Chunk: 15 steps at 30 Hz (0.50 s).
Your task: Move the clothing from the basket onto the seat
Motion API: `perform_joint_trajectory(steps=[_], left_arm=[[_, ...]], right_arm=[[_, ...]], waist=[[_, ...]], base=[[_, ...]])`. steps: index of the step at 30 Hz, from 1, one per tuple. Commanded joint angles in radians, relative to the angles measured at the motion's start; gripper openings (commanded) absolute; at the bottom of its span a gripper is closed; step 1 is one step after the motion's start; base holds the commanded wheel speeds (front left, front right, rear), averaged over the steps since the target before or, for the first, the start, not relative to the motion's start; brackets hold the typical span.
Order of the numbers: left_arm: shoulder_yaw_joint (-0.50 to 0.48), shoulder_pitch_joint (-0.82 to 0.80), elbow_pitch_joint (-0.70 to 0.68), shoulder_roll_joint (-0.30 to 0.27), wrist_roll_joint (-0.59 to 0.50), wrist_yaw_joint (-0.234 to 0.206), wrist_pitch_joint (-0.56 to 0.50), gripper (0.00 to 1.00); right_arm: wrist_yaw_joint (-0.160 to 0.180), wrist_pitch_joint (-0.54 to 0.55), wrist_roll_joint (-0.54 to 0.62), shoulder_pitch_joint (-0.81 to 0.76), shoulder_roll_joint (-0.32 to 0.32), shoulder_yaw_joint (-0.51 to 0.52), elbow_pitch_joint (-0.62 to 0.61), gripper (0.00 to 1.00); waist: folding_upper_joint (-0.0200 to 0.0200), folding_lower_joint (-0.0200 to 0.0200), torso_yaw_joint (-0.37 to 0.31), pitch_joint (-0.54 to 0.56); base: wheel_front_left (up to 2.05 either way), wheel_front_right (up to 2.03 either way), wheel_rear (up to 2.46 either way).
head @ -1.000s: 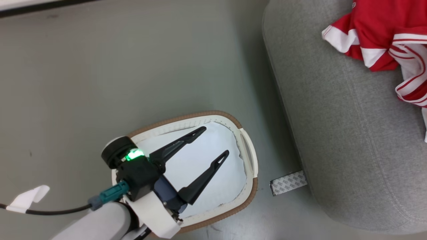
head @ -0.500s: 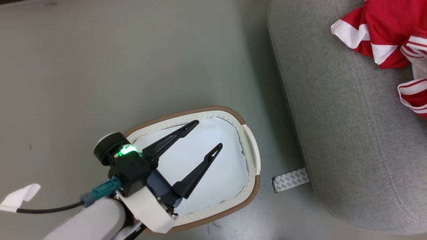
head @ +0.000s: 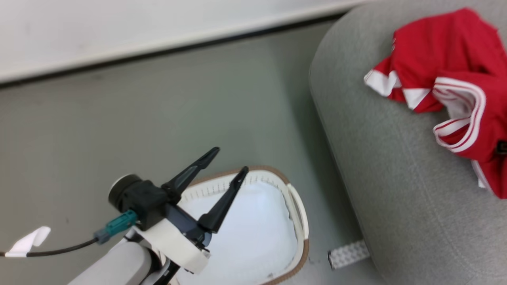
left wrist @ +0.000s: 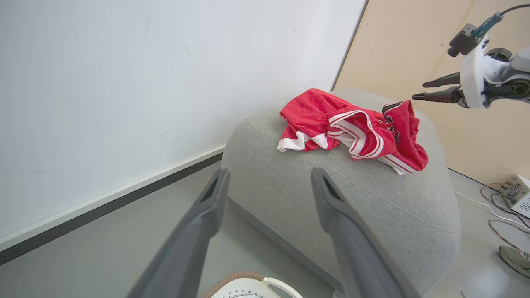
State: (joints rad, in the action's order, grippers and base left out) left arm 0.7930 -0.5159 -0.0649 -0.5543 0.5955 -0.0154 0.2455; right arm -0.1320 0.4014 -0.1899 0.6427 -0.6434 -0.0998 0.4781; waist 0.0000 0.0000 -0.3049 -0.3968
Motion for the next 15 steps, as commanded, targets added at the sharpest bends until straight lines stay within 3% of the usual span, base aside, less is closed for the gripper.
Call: perform_joint_trajectory(steps=[1,9,15], left_arm=[[-0.013,0.026,0.015,0.006,0.024,-0.011,0.008,1.0],[-0.096,0.111,0.074,0.041,0.067,-0.054,0.018,1.0],[-0.204,0.186,0.078,0.06,0.09,-0.086,0.018,1.0]], right_arm=[[0.002,0.007,-0.034,-0.02,-0.03,-0.011,-0.015,1.0],[0.002,0.08,-0.192,-0.055,-0.141,-0.116,-0.123,1.0],[0.002,0.019,-0.262,-0.082,-0.13,-0.117,-0.227,1.0]], waist=[[0.0,0.0,0.014,0.099],[0.0,0.0,0.062,0.285],[0.0,0.0,0.116,0.382]], base=[[0.0,0.0,0.0],[0.0,0.0,0.0],[0.0,0.0,0.0]])
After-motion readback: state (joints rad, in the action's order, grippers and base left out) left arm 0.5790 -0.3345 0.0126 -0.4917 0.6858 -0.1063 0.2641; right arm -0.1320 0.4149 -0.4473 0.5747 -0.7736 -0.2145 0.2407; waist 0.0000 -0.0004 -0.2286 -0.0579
